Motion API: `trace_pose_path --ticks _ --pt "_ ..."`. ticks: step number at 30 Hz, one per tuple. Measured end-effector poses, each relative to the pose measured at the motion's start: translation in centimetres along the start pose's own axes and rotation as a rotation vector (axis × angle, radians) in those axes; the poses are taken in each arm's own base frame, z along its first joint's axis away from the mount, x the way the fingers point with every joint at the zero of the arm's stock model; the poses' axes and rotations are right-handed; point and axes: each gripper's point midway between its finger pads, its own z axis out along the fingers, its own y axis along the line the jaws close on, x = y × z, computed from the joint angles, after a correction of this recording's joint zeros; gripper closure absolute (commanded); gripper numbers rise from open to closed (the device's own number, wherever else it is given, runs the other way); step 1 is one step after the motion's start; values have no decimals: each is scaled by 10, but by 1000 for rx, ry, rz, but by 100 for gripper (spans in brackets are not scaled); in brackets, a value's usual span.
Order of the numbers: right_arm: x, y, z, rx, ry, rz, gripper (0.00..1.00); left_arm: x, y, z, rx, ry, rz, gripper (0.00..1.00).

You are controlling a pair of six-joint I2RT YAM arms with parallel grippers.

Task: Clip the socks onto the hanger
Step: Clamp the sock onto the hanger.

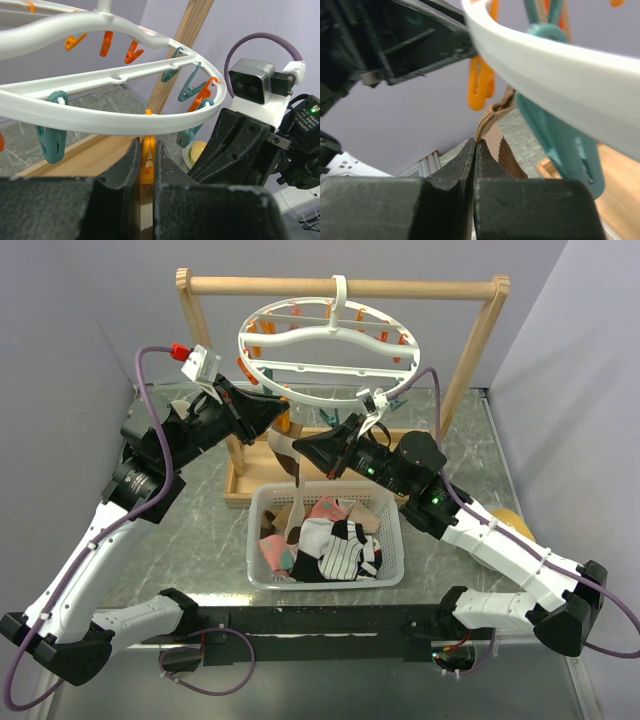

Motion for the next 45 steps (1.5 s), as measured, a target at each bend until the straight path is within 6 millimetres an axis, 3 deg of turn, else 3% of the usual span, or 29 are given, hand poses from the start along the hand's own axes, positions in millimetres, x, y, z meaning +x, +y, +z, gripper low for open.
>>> trace_pose_path --ticks 5,15,23,31,45 --pt "9 -11 3 95 12 -41 100 0 0 0 -1 0 -15 99" --pt "3 3 16 322 -5 -313 100 -1 10 0 -59 -11 -31 99" --pt "15 -25 12 496 57 -462 100 -1 21 2 -121 -12 -38 99" --pt "24 -23 22 519 110 -548 100 -3 22 1 -135 -15 -38 99" --pt "10 -12 31 511 100 -592 100 -2 33 -1 -210 -21 -39 99"
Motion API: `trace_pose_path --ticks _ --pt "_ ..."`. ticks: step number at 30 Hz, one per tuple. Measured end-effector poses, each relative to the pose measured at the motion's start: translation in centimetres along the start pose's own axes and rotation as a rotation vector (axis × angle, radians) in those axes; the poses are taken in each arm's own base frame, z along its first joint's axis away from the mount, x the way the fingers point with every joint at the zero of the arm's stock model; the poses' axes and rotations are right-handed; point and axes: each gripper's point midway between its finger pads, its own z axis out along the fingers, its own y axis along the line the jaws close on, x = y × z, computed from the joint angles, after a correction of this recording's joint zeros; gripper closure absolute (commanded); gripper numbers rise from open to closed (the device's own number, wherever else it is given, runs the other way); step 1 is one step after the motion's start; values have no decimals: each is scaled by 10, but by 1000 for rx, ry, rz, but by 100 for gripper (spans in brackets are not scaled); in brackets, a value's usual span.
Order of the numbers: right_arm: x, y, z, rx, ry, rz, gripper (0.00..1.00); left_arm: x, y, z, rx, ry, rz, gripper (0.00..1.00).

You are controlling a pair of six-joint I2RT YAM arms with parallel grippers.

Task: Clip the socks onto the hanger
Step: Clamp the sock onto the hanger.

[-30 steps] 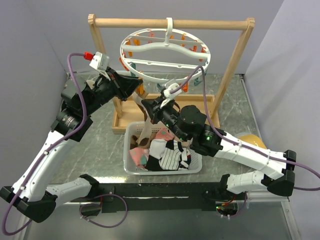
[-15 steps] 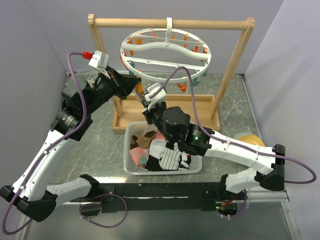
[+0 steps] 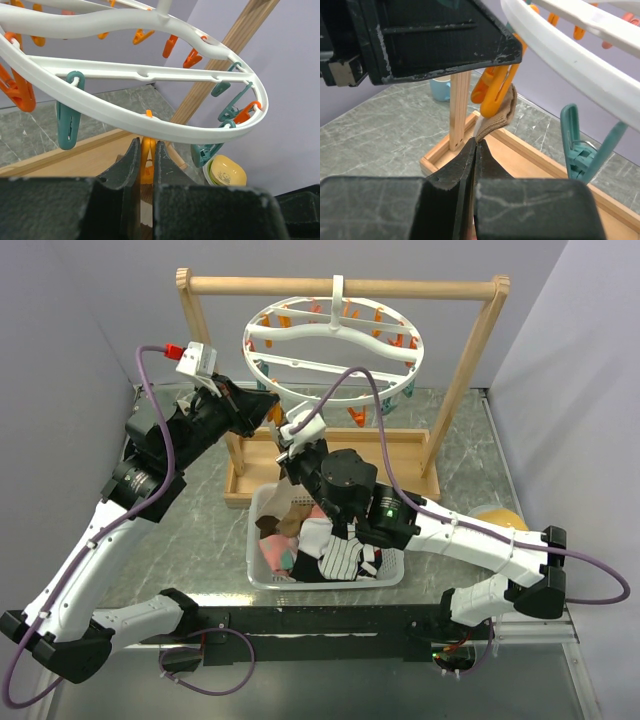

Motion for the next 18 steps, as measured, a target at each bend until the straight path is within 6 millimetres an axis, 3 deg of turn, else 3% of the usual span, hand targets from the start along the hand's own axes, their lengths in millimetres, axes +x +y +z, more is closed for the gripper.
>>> trace_pose_path --ticks 8,18 --pt "14 9 2 -15 38 -25 100 -3 0 0 -6 -7 0 99" --pt "14 9 2 -16 39 -24 100 -3 0 -1 -6 -7 0 99"
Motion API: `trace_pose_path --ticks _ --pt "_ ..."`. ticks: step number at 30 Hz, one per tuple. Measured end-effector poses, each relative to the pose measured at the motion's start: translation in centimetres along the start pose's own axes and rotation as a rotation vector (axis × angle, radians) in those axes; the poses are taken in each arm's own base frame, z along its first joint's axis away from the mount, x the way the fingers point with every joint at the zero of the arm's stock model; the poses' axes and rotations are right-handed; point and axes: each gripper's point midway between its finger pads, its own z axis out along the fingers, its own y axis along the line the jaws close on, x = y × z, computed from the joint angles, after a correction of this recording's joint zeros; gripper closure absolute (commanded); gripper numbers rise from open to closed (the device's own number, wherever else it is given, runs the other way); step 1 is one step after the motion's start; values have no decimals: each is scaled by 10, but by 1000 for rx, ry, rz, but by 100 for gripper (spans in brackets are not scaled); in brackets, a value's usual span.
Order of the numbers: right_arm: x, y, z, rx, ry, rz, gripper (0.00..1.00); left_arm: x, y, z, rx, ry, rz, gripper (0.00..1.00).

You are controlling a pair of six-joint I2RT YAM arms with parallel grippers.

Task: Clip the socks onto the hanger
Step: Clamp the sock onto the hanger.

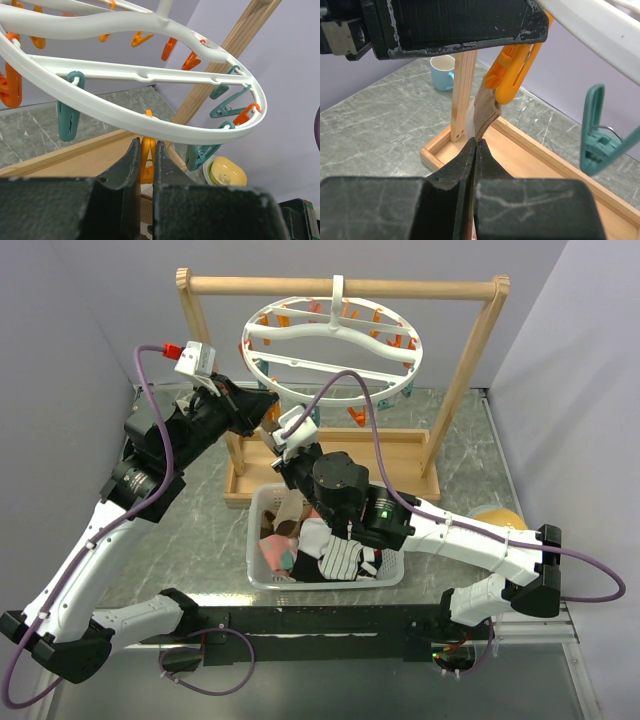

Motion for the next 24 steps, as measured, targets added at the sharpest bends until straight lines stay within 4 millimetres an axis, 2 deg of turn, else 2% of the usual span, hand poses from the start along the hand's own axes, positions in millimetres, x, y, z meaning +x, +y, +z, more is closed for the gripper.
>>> trace_pose_path --ticks 12,20,24 --pt "-7 -2 0 2 -11 -17 100 0 0 0 -1 0 0 99" --pt "-28 -7 -1 9 -51 -13 100 0 0 0 -1 0 0 99" --pt "-32 -9 -2 11 -59 -24 100 0 0 0 0 -1 0 99"
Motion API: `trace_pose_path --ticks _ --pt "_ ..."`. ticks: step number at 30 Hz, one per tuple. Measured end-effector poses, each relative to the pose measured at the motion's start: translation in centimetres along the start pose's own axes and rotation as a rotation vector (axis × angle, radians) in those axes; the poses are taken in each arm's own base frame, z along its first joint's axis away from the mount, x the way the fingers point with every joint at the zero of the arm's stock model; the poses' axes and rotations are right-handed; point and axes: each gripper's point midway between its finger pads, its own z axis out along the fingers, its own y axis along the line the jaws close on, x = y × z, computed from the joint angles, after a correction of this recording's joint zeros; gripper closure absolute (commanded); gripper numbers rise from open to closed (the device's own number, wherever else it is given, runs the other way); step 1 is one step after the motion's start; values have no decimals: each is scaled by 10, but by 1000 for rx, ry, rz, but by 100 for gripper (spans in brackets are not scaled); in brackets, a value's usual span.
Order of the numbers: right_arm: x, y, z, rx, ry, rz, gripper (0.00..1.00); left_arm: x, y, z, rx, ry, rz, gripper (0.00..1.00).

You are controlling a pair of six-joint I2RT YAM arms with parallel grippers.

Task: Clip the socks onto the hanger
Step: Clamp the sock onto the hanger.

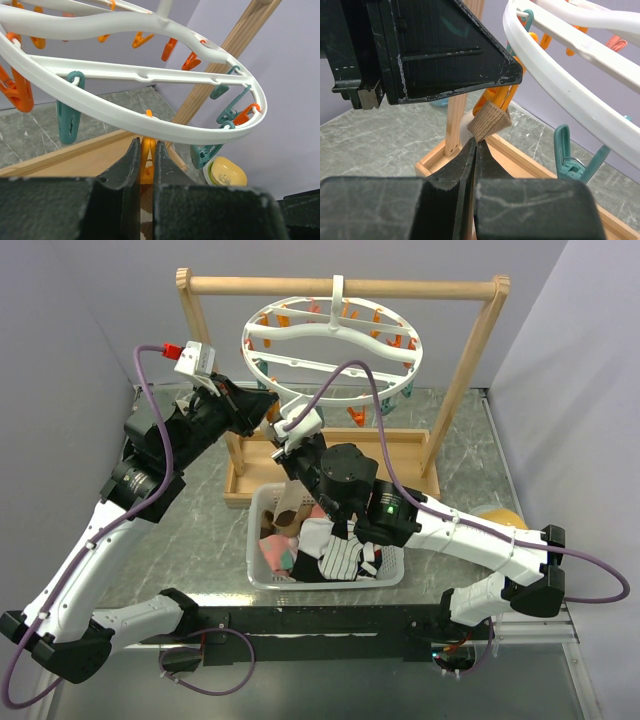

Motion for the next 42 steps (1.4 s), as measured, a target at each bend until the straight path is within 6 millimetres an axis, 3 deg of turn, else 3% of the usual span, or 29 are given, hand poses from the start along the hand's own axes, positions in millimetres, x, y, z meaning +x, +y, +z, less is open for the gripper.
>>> trace_pose_path --ticks 6,8,9,15,17,20,22,26,30,33,36,42 --pt "3 2 2 -1 6 -14 100 0 0 0 0 -1 0 98" --pt "3 2 3 -2 8 -16 100 -1 0 -1 1 -2 1 86" --pt "4 3 3 -2 9 -17 100 -1 0 -1 1 -2 2 70" --pt "4 3 3 -2 8 -17 100 -3 0 -4 -3 -11 15 54" --pt "4 3 3 -2 8 -17 100 -4 0 -5 -4 -15 17 57" --pt "4 2 3 3 8 -15 82 -4 0 -6 -7 -17 21 60" --pt "3 2 3 6 7 -10 79 -4 1 -6 -8 -16 24 57" --pt "3 3 3 0 7 4 52 -1 4 -5 -18 -10 31 58" --pt "7 7 1 -20 22 27 33 2 11 -4 -44 -9 41 63" --pt "7 6 -6 -39 36 50 27 2 18 -2 -80 -17 55 63" --pt "0 -2 -20 -53 25 91 30 4 30 4 -128 -17 58 62" --pt "-18 -41 -71 -48 -37 193 37 10 58 15 -231 -9 57 60"
